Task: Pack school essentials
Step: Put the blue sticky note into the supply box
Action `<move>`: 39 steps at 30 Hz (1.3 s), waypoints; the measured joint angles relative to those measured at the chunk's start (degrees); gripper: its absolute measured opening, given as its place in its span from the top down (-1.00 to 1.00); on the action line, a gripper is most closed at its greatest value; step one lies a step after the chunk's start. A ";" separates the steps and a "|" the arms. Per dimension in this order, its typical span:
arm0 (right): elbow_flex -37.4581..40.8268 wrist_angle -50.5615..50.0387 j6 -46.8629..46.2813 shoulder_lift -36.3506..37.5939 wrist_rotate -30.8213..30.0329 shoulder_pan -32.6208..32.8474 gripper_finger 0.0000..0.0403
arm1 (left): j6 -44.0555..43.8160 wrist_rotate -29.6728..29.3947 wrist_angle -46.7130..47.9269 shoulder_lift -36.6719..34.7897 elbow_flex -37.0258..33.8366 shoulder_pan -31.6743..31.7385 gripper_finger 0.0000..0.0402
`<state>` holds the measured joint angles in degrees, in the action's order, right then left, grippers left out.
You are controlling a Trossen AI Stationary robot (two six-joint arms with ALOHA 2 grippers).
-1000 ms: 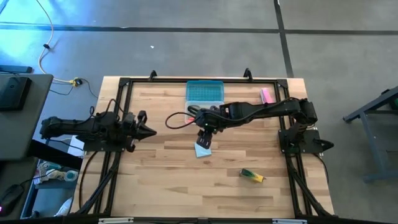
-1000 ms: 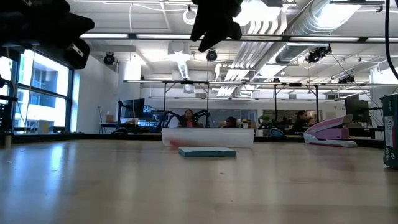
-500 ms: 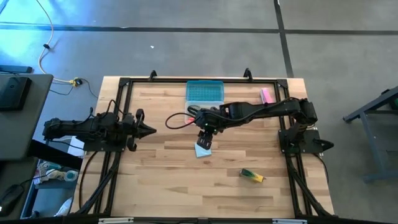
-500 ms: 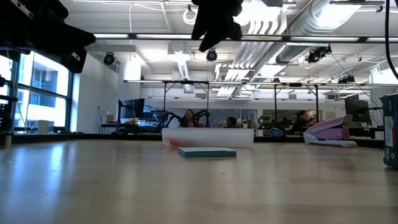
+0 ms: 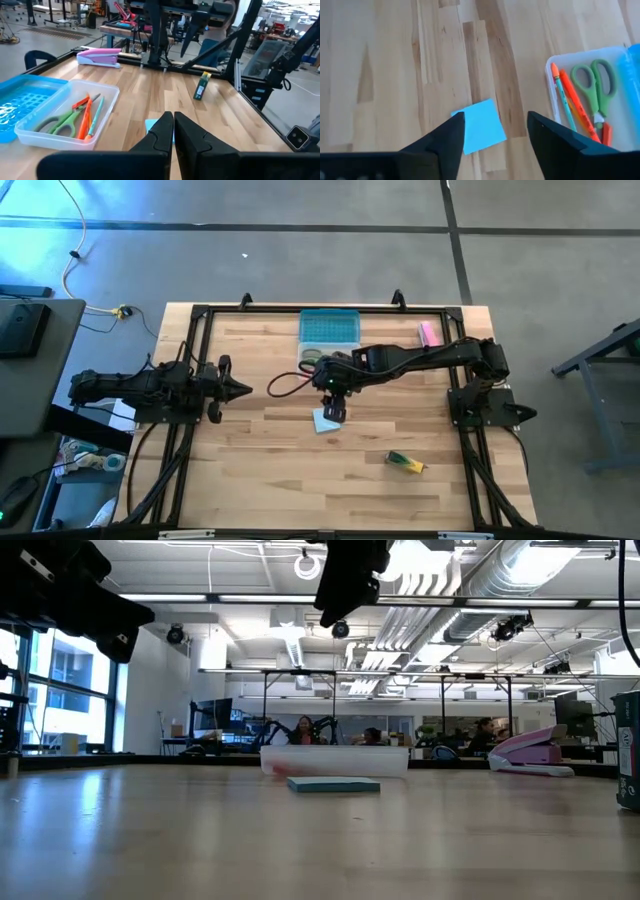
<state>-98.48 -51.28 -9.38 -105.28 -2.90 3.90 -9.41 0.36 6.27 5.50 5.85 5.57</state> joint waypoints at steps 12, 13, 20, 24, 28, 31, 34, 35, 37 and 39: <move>-0.04 -0.81 11.28 -5.29 2.97 0.00 -0.52 | 0.00 0.02 -0.03 0.00 0.00 0.00 0.97; -0.04 -0.82 12.48 -6.04 3.32 0.00 -0.52 | 0.02 0.02 -0.03 0.00 0.00 0.01 0.97; -0.04 -1.21 18.24 -10.75 4.74 0.00 -0.62 | 0.01 0.04 -0.03 0.00 0.01 0.00 0.97; -0.04 -1.19 17.21 -13.54 5.32 0.04 -0.89 | 0.01 0.02 -0.04 0.00 0.01 0.01 0.97; -0.02 -1.12 17.40 -15.70 5.34 0.40 -0.95 | 0.00 0.04 -0.04 0.00 0.02 0.01 0.97; -0.02 -0.86 17.37 -17.34 5.36 0.68 -0.98 | 0.00 0.02 -0.06 0.00 0.02 0.01 0.97; -0.02 -0.29 17.78 -18.57 5.38 0.68 -0.98 | 0.00 0.03 -0.06 0.00 0.02 0.01 0.97; -0.02 -0.18 17.83 -18.94 5.36 0.67 -0.98 | 0.02 0.04 -0.06 0.00 0.02 0.01 0.97; -0.02 0.46 18.02 -19.79 5.33 0.66 -0.98 | 0.00 0.04 -0.06 0.00 0.02 0.01 0.97; -0.02 0.68 18.30 -20.41 4.92 0.63 -0.98 | 0.00 0.02 -0.06 0.00 0.02 -0.01 0.97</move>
<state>-98.50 -50.61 8.92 -125.69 2.02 4.54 -9.41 0.38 6.22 5.50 5.87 5.57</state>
